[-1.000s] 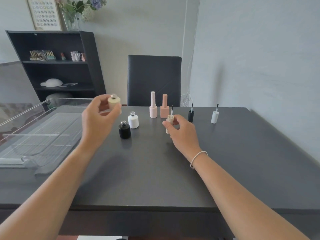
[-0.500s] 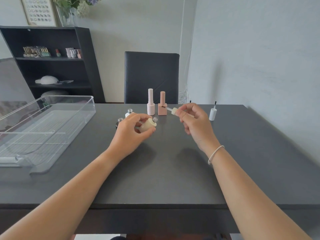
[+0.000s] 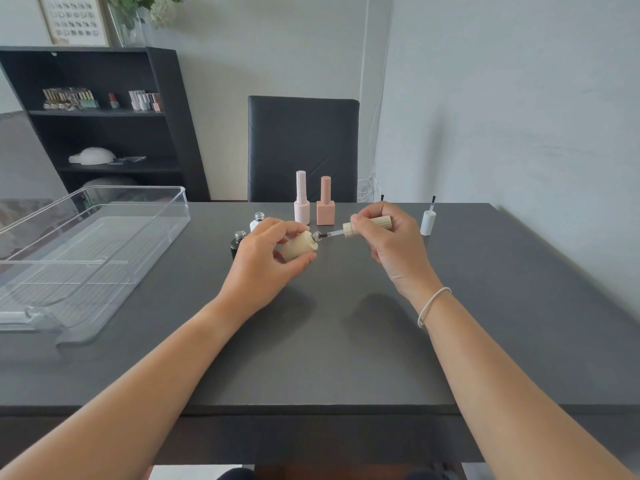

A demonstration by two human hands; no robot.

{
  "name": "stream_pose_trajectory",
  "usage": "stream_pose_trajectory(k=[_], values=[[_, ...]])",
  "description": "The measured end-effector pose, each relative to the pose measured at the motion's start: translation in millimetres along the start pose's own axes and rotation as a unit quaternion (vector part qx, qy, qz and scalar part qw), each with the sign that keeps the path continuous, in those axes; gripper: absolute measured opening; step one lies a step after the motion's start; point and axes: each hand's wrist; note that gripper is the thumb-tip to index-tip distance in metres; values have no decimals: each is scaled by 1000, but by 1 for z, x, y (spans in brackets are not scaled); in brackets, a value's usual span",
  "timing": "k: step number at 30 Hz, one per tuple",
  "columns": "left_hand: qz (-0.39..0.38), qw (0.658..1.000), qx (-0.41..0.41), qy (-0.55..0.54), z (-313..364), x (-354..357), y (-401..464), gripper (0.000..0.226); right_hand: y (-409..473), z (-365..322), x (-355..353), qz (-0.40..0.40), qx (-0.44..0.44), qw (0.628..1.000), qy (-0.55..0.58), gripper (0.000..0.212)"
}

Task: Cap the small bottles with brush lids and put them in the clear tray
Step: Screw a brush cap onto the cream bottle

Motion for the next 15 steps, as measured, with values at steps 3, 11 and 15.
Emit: stream_pose_trajectory(k=[3, 11, 15], values=[[-2, 1000, 7, -1, 1, 0, 0, 27, 1, 0, -1, 6, -6, 1000, 0, 23], [-5, 1000, 15, 2, 1, 1, -1, 28, 1, 1, 0, 1, -11, 1000, -8, 24], [-8, 1000, 21, 12, 2, 1, -1, 29, 0, 1, 1, -5, -11, 1000, -13, 24]])
Point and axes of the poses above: each hand's wrist, its own y-axis towards the middle knuckle, its own x-axis out of the palm, z = x × y, and after that the axes turned 13 degrees about -z, right-handed
